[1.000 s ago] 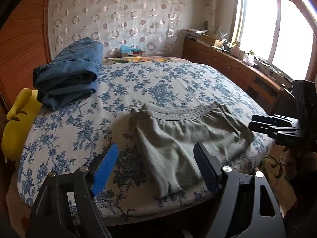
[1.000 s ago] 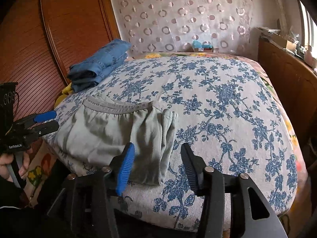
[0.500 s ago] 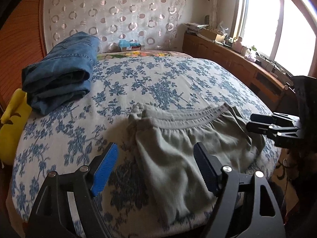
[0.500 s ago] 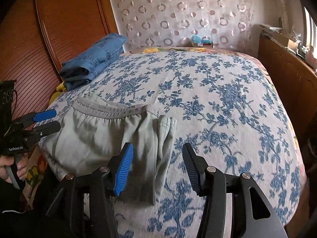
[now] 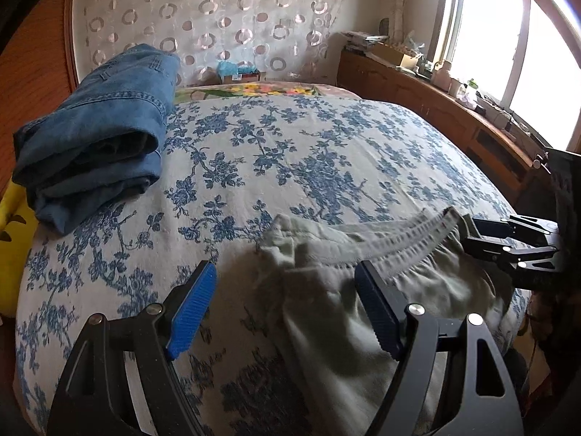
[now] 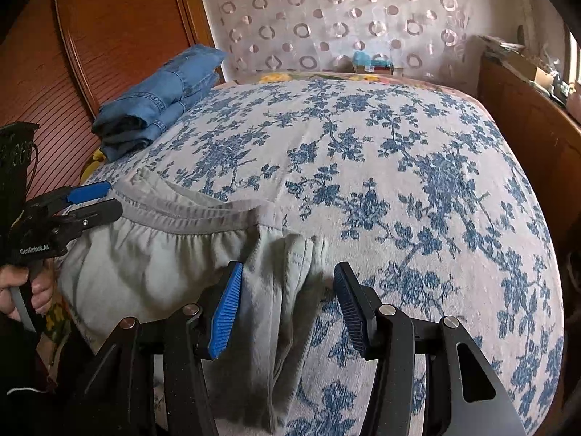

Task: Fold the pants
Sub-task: 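Grasp the pants waistband with the left gripper while the right gripper grasps the other end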

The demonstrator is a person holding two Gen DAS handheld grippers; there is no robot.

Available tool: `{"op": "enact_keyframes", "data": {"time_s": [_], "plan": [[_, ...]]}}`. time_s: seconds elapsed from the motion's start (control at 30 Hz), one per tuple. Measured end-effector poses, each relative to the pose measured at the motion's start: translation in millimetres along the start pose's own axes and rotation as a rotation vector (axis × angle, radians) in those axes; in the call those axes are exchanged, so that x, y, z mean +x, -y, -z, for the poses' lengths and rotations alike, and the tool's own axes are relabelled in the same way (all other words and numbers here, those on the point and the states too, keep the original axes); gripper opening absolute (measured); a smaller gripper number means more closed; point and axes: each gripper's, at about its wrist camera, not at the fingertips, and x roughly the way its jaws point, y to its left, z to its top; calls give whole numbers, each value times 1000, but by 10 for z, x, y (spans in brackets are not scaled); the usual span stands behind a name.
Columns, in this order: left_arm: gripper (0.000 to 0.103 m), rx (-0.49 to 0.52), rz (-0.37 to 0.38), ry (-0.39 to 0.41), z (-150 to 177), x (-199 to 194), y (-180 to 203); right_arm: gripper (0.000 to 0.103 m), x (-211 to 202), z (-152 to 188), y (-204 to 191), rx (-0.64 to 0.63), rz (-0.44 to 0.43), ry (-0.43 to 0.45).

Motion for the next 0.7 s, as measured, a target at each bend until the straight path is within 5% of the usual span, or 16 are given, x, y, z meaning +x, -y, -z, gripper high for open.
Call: {"op": "enact_keyframes", "data": {"time_s": [0.5, 0.7], "plan": [[79, -13, 42, -42, -39, 195, -83, 53, 167, -105, -90, -36, -18, 0], [79, -12, 44, -40, -29, 195, -95, 39, 194, -77, -97, -59, -12, 17]]}}
